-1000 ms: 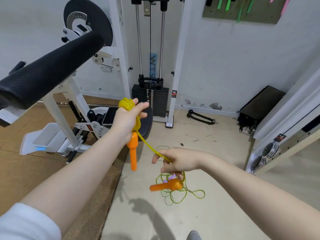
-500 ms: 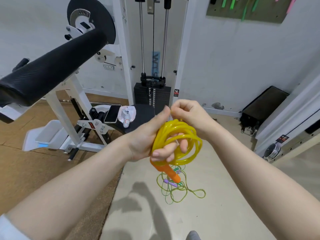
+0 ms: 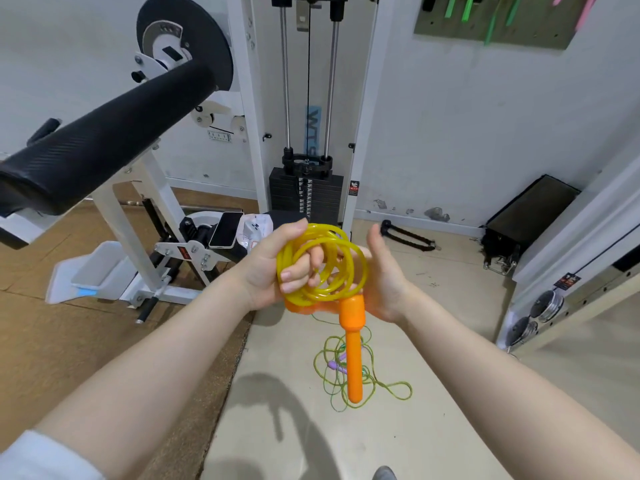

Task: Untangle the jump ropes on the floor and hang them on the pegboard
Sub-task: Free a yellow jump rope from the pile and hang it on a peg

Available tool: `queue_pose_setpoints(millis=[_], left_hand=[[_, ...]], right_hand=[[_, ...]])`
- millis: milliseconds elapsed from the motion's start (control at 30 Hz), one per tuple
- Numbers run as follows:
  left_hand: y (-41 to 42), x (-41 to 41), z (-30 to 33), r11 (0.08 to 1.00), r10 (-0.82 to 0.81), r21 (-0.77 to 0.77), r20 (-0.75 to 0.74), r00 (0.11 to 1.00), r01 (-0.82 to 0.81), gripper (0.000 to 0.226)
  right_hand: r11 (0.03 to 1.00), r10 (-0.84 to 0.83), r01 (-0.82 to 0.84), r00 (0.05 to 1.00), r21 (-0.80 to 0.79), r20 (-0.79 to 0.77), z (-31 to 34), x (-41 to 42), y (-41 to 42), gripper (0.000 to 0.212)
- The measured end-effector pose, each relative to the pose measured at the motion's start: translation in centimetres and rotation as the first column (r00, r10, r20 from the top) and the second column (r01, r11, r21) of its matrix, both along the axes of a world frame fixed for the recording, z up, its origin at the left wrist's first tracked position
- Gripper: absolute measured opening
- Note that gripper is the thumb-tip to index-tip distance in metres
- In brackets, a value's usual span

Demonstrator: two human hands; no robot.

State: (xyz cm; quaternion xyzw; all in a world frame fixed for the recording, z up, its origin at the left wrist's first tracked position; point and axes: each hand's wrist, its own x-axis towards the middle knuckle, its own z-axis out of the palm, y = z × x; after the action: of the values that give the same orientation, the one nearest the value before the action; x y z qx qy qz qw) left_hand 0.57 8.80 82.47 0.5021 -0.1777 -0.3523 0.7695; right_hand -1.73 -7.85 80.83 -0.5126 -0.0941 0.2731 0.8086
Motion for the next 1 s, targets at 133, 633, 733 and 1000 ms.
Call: queue_pose_setpoints(millis=[133,633,733,1000], left_hand=[[0.4,0.7,-0.7,0.997,-0.078,-0.001,-0.115,0.990,0.078,0.054],[4.6,1.5,-3.2,0.929,0.099,0.320,0.263,0.960,-0.184,0.048],[6.5,2.2,-3.4,0.932,0.016,0.347,0.247,0.969,-0.104,0.059],[7.1,3.6,-3.6,0.948,0.107,0.297,0.038,0.994,-0.114,0.090]], right_hand=[[0.964,-0.052,0.112,0.968,-0.242,0.244,0.1,0.3,0.5,0.027],[0.859,-0.254,0.332,0.937,-0.389,0.240,0.5,1.8,4.3,0.014],[0.904,-0.348,0.353,0.935,-0.241,0.066,0.6,2.4,5.3,0.013],[0.895,-0.424,0.419,0.906,-0.153,-0.004,0.9,2.7,4.8,0.023]])
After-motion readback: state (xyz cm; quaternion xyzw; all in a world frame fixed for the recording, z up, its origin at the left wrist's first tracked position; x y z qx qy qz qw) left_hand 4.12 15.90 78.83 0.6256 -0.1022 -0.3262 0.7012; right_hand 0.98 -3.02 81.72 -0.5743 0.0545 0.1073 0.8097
